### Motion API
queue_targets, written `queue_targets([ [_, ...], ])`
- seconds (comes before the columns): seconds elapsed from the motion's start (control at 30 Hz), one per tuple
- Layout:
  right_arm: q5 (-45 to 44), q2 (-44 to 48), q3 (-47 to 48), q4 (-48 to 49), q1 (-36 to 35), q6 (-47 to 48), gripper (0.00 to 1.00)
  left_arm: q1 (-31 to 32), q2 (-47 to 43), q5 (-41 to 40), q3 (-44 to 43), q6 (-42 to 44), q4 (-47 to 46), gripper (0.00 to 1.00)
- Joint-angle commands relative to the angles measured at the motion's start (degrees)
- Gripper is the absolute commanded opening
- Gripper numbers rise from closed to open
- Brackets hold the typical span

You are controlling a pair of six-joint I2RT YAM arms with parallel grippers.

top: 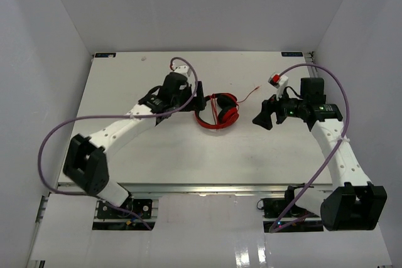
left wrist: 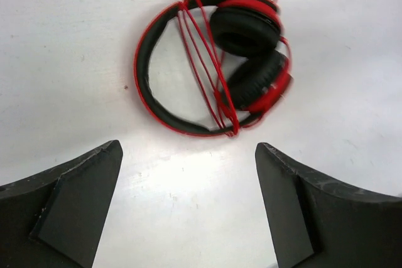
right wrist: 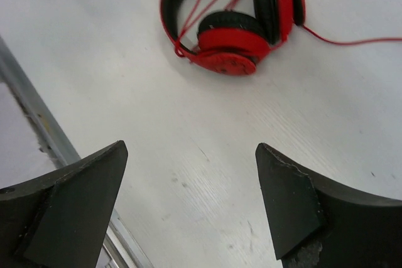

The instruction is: Wrap the headphones

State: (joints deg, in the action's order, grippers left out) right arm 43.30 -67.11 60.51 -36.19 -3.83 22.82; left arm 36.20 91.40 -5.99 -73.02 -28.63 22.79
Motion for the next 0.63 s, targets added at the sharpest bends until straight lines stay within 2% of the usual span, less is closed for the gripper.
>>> queue_targets([
  [0.0,-16.0,7.7,-5.7,6.0,0.4,-1.4,0.92,-0.2,-21.5,11.5,16.9,6.8,-12.0,0.98],
  [0.03,-17.5,10.3,-6.7,6.9,0.5,-1.5,0.90,-0.2,-26.8,13.0,21.1,7.7,-14.1,0.98],
  [0.13,-23.7,15.5,-11.8,11.3,0.5,-3.1,0.90,-0.3,-34.2,15.0,25.4,10.0,-14.1,0.98],
  [0.3,-31.1,22.0,-16.0,15.0,0.5,-8.5,0.90,-0.3,-43.0,15.5,29.0,13.1,-11.2,0.98],
  [0.6,-38.1,25.7,-18.7,17.5,0.6,-12.6,0.90,-0.3,-49.6,15.8,33.4,13.8,-8.7,0.98],
])
